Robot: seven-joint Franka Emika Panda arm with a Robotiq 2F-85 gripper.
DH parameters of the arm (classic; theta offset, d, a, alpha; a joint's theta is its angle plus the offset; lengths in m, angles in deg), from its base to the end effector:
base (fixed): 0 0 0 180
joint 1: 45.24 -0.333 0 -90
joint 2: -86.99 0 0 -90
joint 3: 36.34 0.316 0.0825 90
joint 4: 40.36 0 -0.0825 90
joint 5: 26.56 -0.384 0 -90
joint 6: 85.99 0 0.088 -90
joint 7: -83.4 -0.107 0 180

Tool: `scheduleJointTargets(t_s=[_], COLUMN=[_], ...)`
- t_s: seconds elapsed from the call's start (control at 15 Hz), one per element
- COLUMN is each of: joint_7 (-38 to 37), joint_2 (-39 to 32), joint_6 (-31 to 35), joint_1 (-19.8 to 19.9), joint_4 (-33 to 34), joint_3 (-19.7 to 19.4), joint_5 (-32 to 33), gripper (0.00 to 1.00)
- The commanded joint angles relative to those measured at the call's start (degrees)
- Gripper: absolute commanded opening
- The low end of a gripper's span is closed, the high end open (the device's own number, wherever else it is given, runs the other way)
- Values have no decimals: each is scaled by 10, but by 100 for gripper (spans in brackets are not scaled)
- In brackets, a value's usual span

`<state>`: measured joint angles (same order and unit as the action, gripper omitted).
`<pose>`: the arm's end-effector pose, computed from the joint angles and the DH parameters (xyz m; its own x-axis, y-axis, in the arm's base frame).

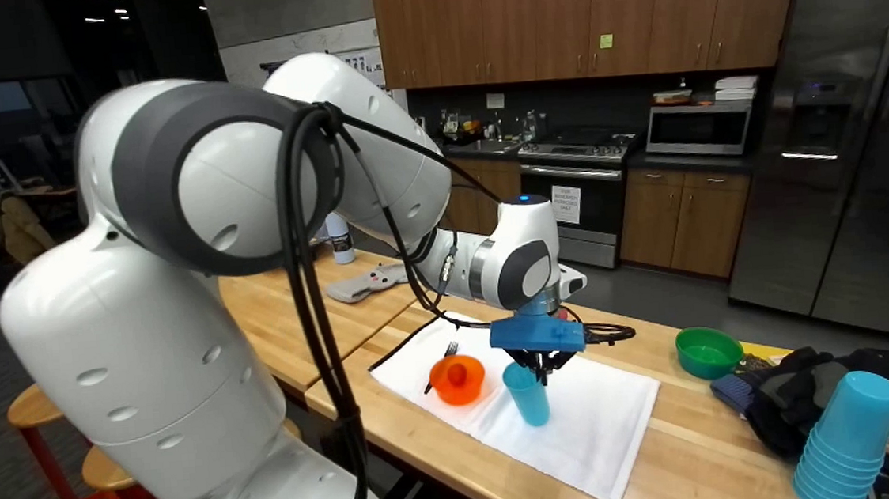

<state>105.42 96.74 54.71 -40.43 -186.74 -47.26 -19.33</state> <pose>0.4304 -0.1200 0.3341 0.9776 0.2062 0.0416 0.2027 -0.9763 0.0754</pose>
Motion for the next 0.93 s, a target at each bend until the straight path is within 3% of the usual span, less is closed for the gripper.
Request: scheduleJointTargets(t_s=[0.0,0.27,0.6,0.87], joint_7=[29,39,68,80], joint_2=[-36,-59,-50,-56], joint_6=[-5,-13,-3,-53], joint_1=[0,7,27,38], joint_4=[36,59,28,45], joint_3=[-5,-4,-19,-18], joint_5=[-60,-110,-135,-81], gripper=[1,1,1,1])
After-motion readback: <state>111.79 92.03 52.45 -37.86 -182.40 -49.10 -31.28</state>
